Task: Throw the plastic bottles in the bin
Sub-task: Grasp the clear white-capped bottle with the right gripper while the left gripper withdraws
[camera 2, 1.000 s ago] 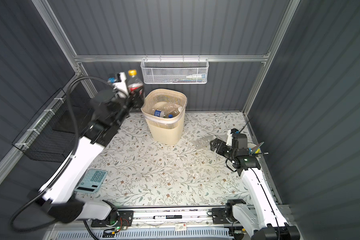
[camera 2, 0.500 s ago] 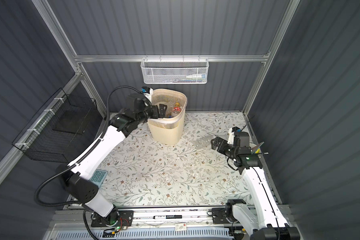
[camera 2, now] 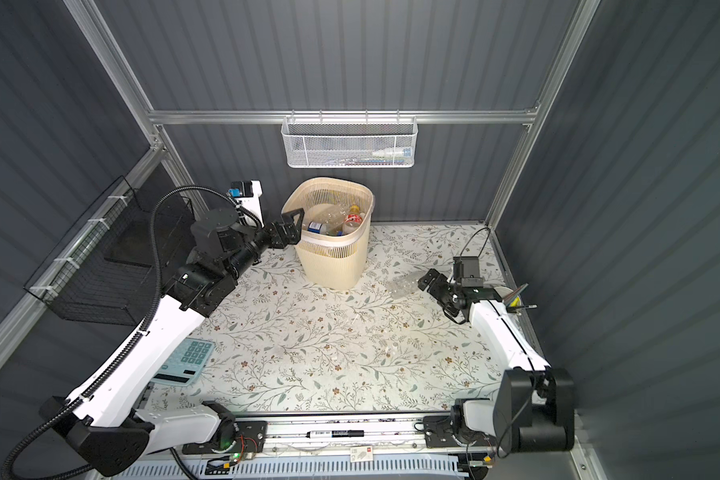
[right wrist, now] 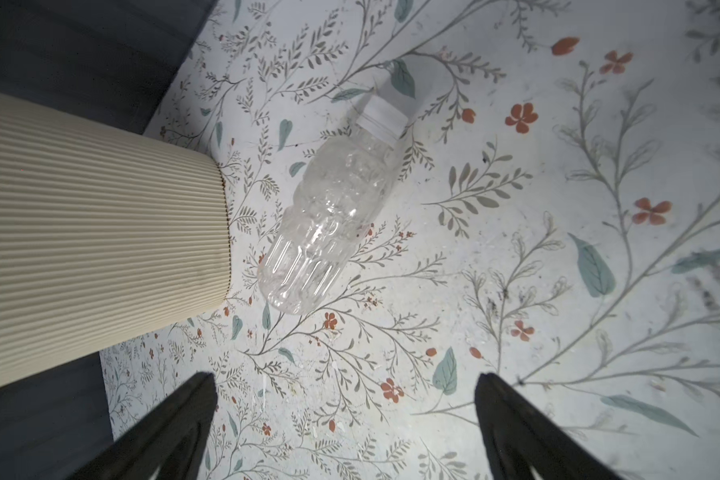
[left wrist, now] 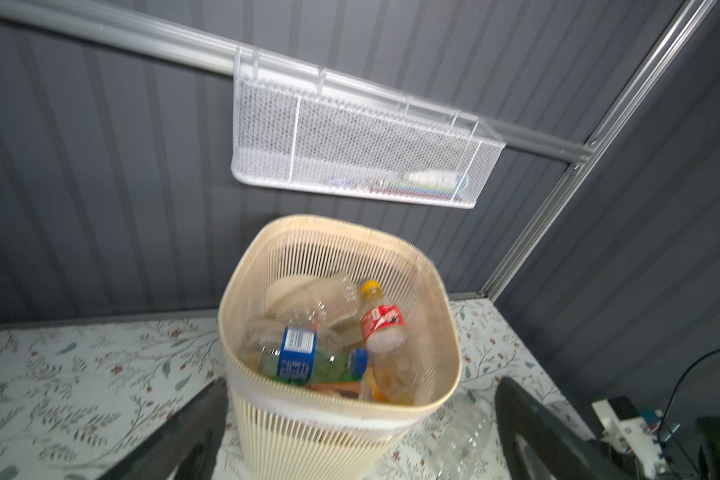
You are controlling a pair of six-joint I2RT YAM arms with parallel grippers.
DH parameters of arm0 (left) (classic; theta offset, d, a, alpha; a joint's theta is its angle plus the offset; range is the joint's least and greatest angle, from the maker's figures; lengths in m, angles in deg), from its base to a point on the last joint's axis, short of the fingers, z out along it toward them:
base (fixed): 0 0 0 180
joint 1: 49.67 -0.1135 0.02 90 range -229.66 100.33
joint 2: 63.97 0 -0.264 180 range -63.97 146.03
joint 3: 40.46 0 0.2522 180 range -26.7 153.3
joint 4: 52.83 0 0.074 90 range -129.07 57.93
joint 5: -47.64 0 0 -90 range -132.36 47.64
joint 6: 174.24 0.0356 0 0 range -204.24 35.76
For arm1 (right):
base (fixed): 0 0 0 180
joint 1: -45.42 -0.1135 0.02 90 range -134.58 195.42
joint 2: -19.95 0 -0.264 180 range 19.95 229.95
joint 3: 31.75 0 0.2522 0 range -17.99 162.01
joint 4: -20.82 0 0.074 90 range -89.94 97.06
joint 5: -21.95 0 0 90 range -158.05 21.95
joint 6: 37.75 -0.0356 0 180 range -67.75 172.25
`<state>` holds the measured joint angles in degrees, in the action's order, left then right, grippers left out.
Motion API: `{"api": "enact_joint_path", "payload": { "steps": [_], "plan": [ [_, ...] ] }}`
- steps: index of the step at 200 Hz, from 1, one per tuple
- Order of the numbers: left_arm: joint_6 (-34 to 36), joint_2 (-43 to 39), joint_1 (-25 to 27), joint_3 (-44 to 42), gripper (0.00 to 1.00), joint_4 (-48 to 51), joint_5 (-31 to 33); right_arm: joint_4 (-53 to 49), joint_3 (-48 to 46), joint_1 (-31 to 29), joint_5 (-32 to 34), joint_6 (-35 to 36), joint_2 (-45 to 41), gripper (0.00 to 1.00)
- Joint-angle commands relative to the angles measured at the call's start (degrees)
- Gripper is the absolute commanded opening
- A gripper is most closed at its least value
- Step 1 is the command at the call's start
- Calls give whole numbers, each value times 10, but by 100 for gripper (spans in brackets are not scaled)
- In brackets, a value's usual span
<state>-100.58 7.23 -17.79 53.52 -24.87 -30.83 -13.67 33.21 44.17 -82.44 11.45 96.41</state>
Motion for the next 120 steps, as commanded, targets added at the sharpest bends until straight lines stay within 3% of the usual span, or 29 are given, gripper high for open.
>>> {"api": "enact_joint_path", "payload": {
  "steps": [1, 21, 50, 96, 120],
  "plan": [
    [-17, -51, -1, -50, 100, 22, 31, 21, 50, -14, 30, -45, 47, 99],
    [-26, -79, -2, -88, 100, 36, 45, 7, 88, -30, 45, -41, 112, 99],
    [-39, -105, -2, -121, 100, 68, 61, -8, 152, -36, 6, -36, 218, 99],
    [-69, -162, -1, -183, 100, 107, 106, -29, 200, -56, 20, -4, 287, 99],
    [-90, -185, -1, -213, 100, 133, 111, -40, 225, -59, -11, 14, 330, 96]
  ]
}}
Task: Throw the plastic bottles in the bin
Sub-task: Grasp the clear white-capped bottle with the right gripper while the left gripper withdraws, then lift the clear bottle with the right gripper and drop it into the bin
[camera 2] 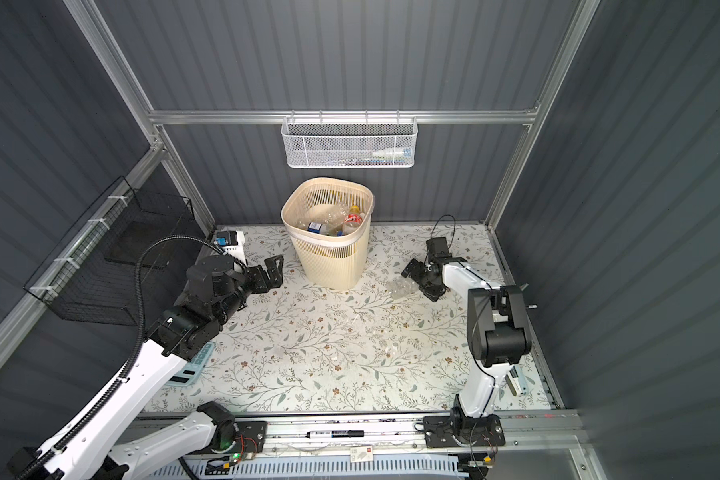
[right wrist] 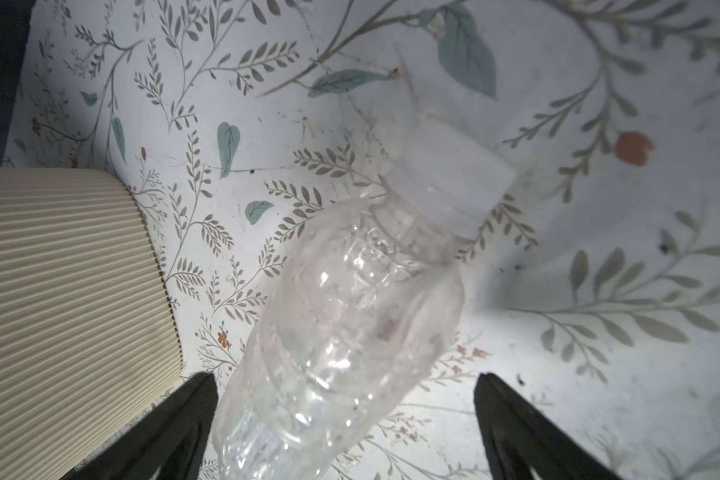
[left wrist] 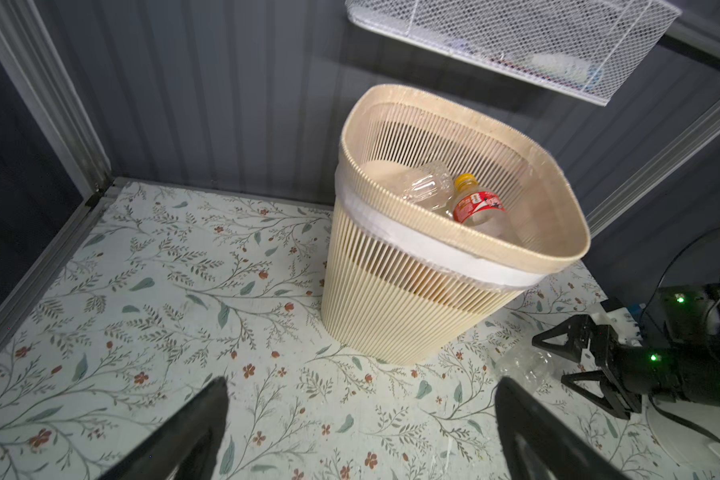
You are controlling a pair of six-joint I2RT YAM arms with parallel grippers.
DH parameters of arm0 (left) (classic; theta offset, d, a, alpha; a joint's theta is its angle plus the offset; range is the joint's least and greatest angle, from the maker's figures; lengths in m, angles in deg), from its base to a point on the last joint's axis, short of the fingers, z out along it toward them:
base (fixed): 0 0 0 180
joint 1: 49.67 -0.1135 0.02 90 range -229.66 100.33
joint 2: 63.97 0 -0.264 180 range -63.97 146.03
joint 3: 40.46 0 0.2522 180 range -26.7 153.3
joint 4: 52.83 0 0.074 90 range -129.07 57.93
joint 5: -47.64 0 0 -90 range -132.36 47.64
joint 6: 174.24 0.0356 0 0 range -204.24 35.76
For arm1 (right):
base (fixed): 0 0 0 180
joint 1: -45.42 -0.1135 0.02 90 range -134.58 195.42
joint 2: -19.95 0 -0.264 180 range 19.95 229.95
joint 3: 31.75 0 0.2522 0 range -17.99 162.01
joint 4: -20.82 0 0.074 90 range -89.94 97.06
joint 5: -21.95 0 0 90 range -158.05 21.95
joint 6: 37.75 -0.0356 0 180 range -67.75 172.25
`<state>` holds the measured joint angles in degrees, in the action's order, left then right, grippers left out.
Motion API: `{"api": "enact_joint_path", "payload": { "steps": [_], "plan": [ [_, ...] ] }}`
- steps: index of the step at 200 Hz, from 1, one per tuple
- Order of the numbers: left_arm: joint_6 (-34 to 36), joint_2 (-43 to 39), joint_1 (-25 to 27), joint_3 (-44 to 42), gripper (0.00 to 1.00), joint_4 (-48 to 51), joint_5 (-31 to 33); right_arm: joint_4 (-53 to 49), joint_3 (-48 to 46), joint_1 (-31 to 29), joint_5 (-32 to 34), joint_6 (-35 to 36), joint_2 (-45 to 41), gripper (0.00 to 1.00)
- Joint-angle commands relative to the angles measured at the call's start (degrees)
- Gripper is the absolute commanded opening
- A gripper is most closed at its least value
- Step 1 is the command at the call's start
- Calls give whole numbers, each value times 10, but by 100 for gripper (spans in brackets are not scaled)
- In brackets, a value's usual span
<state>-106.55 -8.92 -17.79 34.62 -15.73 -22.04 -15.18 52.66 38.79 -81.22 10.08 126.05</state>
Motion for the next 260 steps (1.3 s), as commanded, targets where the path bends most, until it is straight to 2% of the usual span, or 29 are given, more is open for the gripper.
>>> {"api": "enact_joint_path", "payload": {
  "steps": [1, 18, 43, 77, 85, 125, 153, 180, 195, 215, 234, 260],
  "plan": [
    [-31, -24, -1, -25, 100, 43, 23, -26, 31, -5, -24, 29, 35, 96],
    [-42, -39, -1, -38, 100, 65, 29, -39, 43, -8, -33, 51, 51, 90],
    [-54, -60, -2, -54, 100, 87, 41, -38, 33, -9, -38, 71, 49, 72],
    [-70, -74, -1, -76, 100, 93, 50, -34, 29, -7, -55, 91, 39, 55],
    [-73, -75, -2, -78, 100, 97, 54, -28, 26, -7, -78, 91, 26, 53],
    [-90, -71, -2, -101, 100, 113, 80, 13, 26, 2, -83, 112, -92, 53],
    [-114, -66, -1, -120, 100, 116, 63, 22, 54, 42, -83, 113, -204, 53],
    [-124, -63, -1, -138, 100, 115, 48, 119, 52, 64, -67, 89, -320, 54],
    [-126, -59, -2, -145, 100, 115, 42, 177, 55, 65, -31, 69, -357, 55],
    [-130, -55, -2, -149, 100, 111, 33, 227, 77, 62, -30, 26, -358, 55],
    [-136, -52, -2, -156, 100, 99, 21, 262, 119, 41, -55, -14, -316, 55],
    [-145, -44, -1, -158, 100, 93, 10, 198, 241, -41, -137, 17, -206, 57]
  ]
}}
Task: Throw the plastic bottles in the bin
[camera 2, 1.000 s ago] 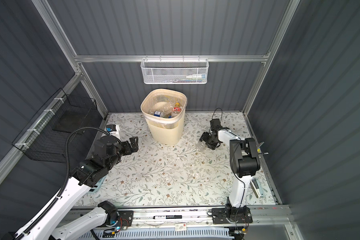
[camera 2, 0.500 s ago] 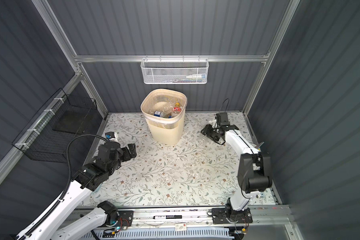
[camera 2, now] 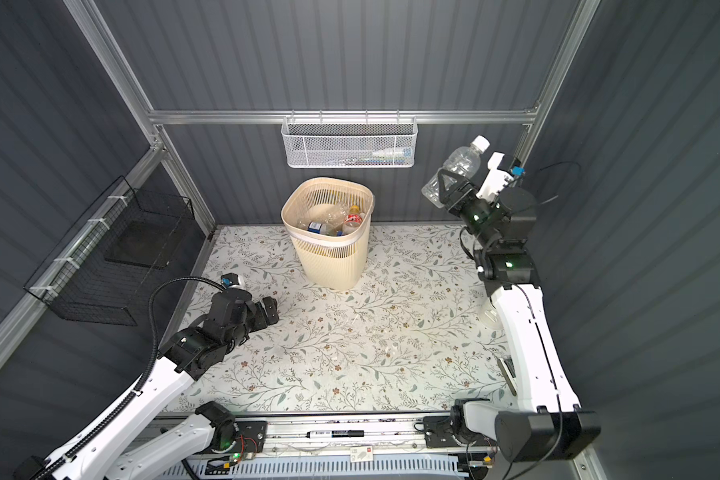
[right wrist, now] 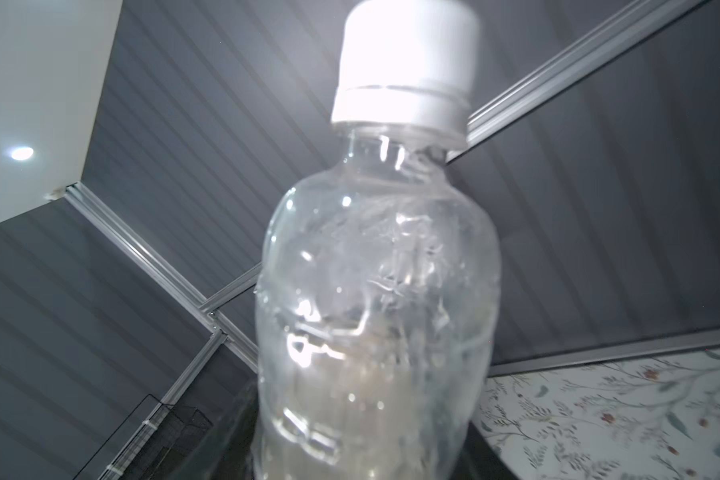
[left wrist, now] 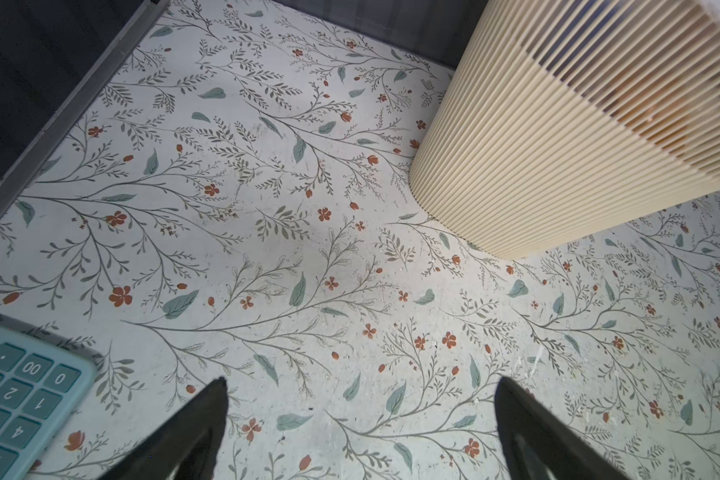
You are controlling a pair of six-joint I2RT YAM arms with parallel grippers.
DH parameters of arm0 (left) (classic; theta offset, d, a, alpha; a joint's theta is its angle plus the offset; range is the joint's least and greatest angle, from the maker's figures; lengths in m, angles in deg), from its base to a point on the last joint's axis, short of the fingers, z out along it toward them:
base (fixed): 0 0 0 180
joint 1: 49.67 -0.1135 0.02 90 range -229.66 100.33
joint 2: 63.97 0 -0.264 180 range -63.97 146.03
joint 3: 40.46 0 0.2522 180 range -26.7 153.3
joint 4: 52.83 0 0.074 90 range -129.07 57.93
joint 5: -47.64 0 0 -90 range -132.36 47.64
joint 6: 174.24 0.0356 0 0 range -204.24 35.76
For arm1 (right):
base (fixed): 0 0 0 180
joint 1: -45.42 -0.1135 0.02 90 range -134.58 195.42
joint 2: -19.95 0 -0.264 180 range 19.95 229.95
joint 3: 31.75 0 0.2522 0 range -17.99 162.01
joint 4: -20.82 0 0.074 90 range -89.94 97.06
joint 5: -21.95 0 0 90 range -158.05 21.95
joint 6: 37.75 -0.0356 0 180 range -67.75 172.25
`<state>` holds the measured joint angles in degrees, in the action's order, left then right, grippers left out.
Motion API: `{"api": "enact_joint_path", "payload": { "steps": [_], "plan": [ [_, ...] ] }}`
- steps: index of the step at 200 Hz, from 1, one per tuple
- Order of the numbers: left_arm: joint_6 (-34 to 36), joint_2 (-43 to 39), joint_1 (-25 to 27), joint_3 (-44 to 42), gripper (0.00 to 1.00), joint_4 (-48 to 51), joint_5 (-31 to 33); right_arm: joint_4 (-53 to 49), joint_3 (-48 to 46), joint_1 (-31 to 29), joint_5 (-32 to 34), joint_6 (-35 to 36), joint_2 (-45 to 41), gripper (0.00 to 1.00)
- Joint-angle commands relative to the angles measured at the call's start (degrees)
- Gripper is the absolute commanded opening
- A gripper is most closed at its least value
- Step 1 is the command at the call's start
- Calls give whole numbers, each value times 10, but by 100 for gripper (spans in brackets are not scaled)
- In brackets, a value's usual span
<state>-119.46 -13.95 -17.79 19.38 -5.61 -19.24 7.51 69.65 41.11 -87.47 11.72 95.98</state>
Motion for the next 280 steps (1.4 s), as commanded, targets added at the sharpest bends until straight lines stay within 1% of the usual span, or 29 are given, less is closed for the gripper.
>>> {"api": "enact_joint_path", "payload": {
  "steps": [1, 11, 16, 24, 29, 33, 41, 44, 53, 61, 80, 87, 90, 94, 103, 133, 156, 193, 225, 253, 280],
  "plan": [
    [-16, 7, -1, -6, 100, -8, -18, -35, 77, -68, -78, 4, 100, 57],
    [-18, 9, -1, -4, 100, -3, -20, -98, 148, -103, -107, 42, 153, 60],
    [-19, 10, -1, -3, 100, -2, -20, -146, 189, -120, -119, 68, 181, 62],
    [-20, 11, -1, -2, 100, 0, -22, -231, 257, -142, -121, 114, 227, 67],
    [-20, 11, -1, -1, 100, 1, -22, -278, 303, -151, -114, 131, 251, 72],
    [-20, 11, -1, 0, 100, 2, -23, -304, 328, -153, -116, 135, 268, 78],
    [-20, 11, -2, 2, 100, 7, -22, -329, 357, -151, -119, 129, 289, 97],
    [-20, 11, -1, 3, 100, 9, -21, -331, 361, -148, -113, 123, 291, 99],
    [-20, 10, -2, 7, 100, 16, -20, -327, 358, -140, -84, 114, 284, 99],
    [-19, 8, -1, 12, 100, 23, -19, -303, 332, -135, -54, 106, 262, 99],
    [-21, -2, -1, 14, 100, 35, -15, -212, 239, -125, -15, 93, 187, 99],
    [-22, -6, -1, 12, 100, 36, -13, -205, 221, -122, -5, 95, 169, 99],
    [-24, -8, -1, 11, 100, 35, -13, -206, 216, -120, 17, 97, 162, 99],
    [-25, -10, -2, 10, 100, 34, -11, -209, 209, -118, 23, 98, 155, 99],
    [-25, -13, -2, 7, 100, 31, -11, -209, 192, -110, 26, 99, 138, 99],
    [-29, -11, -1, 1, 100, 26, -9, -169, 85, -80, 19, 85, 78, 99],
    [-32, -5, -1, -2, 100, 24, -8, -156, 1, -61, 22, 98, 30, 99],
    [-38, -7, -1, -10, 100, 23, 15, -154, -137, -12, 62, 153, -49, 99],
    [-55, -17, -1, -23, 100, 37, 54, -117, -277, 16, 146, 238, -107, 99],
    [-80, -31, -2, -52, 100, 41, 86, -33, -398, 25, 212, 309, -147, 99],
    [-84, -45, -2, -66, 100, 34, 106, 90, -514, 29, 245, 337, -157, 99]
  ]
}}
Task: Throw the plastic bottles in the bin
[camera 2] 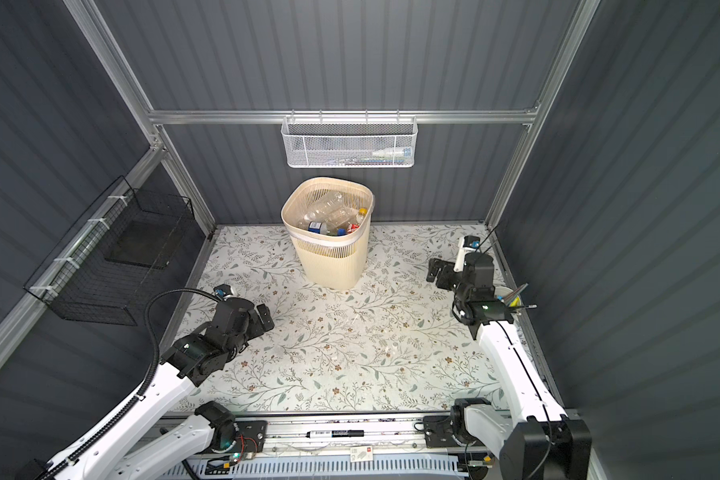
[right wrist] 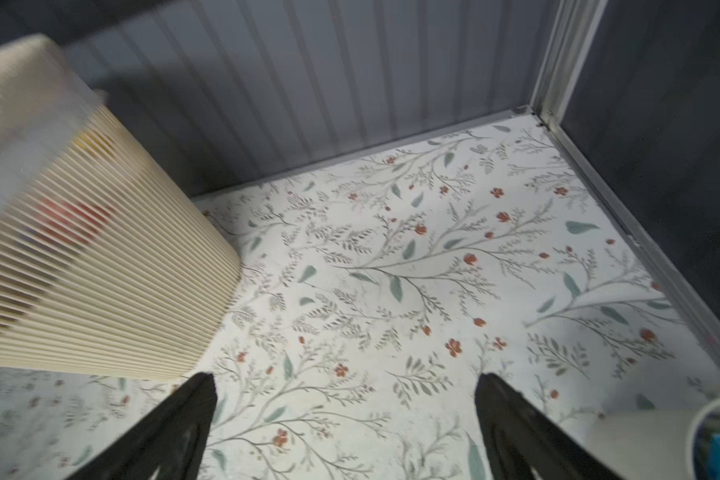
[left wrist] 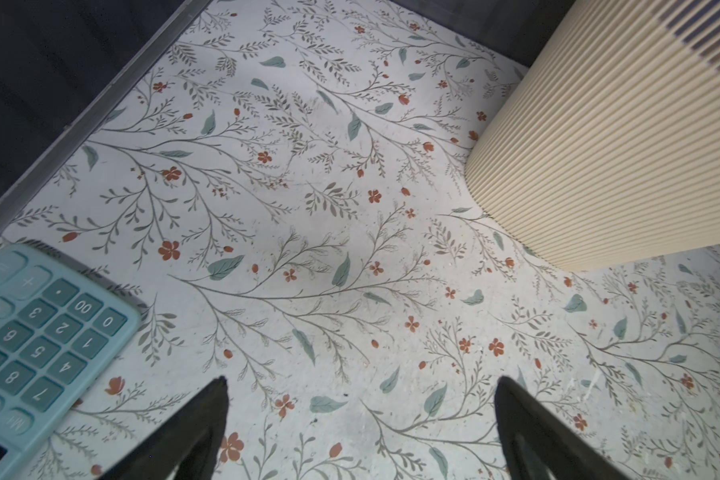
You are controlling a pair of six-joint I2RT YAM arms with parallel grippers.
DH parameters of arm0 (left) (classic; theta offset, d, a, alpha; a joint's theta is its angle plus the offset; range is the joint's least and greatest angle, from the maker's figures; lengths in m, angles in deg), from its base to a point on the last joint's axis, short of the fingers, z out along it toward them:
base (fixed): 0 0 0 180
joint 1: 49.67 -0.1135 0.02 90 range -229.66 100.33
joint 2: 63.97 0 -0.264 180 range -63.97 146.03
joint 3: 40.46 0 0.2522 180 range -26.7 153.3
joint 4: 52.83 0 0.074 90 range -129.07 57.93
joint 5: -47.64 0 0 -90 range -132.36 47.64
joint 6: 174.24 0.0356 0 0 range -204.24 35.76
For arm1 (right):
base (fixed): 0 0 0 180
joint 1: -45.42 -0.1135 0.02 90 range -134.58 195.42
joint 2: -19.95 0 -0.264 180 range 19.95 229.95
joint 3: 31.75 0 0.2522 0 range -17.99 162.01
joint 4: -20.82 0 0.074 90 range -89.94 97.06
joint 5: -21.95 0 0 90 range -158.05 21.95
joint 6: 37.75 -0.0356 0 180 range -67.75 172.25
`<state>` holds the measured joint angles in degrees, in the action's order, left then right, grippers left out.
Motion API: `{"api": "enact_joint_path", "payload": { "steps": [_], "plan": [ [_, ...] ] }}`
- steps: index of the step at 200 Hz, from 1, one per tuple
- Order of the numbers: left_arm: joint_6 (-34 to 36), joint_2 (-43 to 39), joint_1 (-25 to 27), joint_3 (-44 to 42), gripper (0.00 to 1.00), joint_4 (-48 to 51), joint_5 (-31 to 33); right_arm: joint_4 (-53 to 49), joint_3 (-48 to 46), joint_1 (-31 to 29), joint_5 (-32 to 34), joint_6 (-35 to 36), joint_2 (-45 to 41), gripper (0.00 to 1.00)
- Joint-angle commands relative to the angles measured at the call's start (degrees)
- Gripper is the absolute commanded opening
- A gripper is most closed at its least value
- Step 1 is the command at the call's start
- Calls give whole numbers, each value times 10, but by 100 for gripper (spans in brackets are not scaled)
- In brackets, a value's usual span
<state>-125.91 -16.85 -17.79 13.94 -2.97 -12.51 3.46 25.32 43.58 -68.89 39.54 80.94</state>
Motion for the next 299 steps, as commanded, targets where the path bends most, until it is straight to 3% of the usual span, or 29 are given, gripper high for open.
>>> {"api": "enact_joint_path", "payload": {
  "steps": [1, 79, 114, 159, 201, 235, 278, 299],
  "plan": [
    [-19, -16, -2, -13, 100, 8, 39, 136, -75, 4, 60, 60, -7, 99],
    [-5, -59, -1, -39, 100, 26, 80, 517, -281, 8, 87, 114, 59, 99],
    [26, -63, -2, -58, 100, -11, 100, 578, -284, 10, 91, 116, 128, 99],
    [91, -11, -1, -67, 100, -84, 131, 643, -275, 13, 102, 115, 210, 99],
    [238, 65, -2, -91, 100, -274, 190, 633, -260, 28, 70, 106, 232, 99],
    [437, 149, -13, -174, 100, -588, 197, 616, -255, 34, 57, 103, 229, 99],
    [459, 287, -118, -223, 100, -821, 56, 615, -254, 35, 54, 103, 228, 99],
    [461, 360, -150, -237, 100, -933, 31, 614, -254, 36, 54, 103, 228, 99]
  ]
}}
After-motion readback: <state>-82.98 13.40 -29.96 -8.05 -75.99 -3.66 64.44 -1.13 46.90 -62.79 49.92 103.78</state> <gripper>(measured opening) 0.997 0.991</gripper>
